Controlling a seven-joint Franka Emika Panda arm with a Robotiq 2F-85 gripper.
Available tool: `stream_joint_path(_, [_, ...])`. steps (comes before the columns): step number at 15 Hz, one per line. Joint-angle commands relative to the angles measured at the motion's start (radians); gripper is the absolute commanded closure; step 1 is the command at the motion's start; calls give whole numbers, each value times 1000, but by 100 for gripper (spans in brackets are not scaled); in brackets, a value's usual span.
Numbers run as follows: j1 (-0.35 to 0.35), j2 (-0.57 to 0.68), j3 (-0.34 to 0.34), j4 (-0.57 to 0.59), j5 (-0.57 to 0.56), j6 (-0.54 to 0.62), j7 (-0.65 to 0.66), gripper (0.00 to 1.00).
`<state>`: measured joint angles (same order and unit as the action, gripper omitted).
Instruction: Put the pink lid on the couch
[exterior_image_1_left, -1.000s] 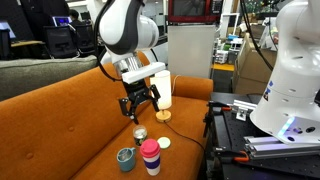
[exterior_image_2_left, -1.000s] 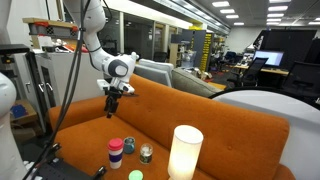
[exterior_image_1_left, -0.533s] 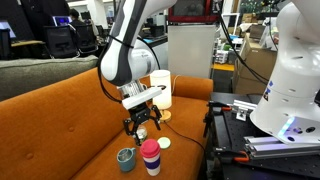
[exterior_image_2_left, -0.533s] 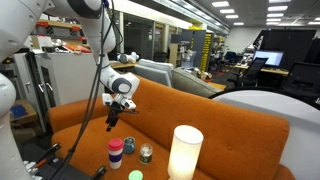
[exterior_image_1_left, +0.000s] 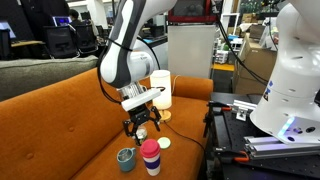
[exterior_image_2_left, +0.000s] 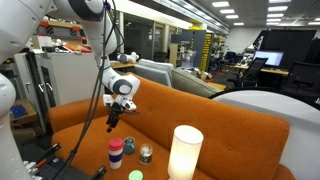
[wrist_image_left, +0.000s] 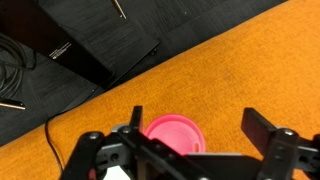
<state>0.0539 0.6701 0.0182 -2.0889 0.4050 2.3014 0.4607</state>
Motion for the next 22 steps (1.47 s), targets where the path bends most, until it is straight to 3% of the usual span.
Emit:
stream_joint_path(1, [1,81,-3,56,16,9,11,0])
stream_joint_path(5, [11,201,-9,139,8,44,31,0])
stream_joint_path(12, [20,355,-28,287,-18,9,63,0])
stream_joint_path(22, [22,335,-33,294,-43,-30,48,0])
